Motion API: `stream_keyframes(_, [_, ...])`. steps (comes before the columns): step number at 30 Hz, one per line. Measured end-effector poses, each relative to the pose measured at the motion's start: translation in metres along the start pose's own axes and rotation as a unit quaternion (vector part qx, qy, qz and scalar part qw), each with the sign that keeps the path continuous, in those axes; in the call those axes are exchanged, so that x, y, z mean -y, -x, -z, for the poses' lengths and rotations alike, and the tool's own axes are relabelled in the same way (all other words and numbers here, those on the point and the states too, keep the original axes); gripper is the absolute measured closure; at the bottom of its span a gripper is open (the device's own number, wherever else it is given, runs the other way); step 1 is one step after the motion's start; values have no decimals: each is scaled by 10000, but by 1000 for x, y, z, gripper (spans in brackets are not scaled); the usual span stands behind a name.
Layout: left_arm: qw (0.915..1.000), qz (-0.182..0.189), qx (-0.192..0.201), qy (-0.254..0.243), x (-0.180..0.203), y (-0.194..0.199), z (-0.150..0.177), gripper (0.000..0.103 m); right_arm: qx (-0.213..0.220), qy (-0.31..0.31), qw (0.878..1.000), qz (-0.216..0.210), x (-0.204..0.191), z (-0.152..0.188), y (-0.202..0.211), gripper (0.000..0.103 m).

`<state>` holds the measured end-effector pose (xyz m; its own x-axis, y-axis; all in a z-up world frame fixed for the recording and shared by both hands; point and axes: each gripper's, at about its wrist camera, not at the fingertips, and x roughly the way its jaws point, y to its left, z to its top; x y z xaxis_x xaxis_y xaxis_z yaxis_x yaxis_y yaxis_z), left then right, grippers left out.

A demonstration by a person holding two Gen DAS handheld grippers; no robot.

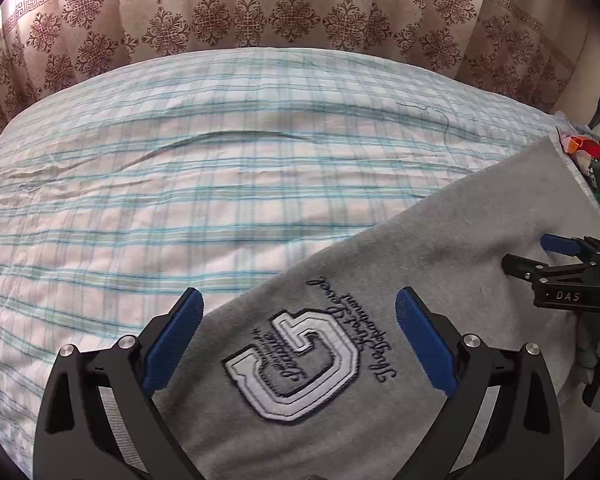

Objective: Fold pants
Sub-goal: 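Grasp the waistband edge with the left gripper and lift it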

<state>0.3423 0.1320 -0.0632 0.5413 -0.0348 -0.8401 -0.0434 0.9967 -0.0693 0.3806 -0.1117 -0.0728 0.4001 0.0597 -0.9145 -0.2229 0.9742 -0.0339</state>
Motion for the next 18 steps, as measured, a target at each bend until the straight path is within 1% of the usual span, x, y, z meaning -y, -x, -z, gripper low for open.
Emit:
stream_keyframes(4, [9998, -181, -63, 23, -22, 5, 8, 5, 65, -27, 9999, -86, 1, 4, 11, 5])
stream_keyframes(11, [9987, -297, -336, 222, -57, -5, 18, 5, 110, 5, 9998, -151, -8, 16, 24, 5])
stream_keyframes(13, [9983, -242, -456, 266, -65, -12, 20, 5, 110, 20, 9998, -148, -9, 18, 25, 5])
stream_keyframes(16, [9983, -94, -486, 299, -69, -17, 23, 5, 92, 13, 9998, -154, -8, 19, 24, 5])
stream_keyframes(17, [9985, -81, -473, 272, -69, -17, 23, 8, 82, 12, 9998, -157, -8, 20, 24, 5])
stream_keyframes(18, [9987, -38, -460, 229, -67, -16, 23, 15, 71, 13, 9998, -166, -8, 21, 24, 5])
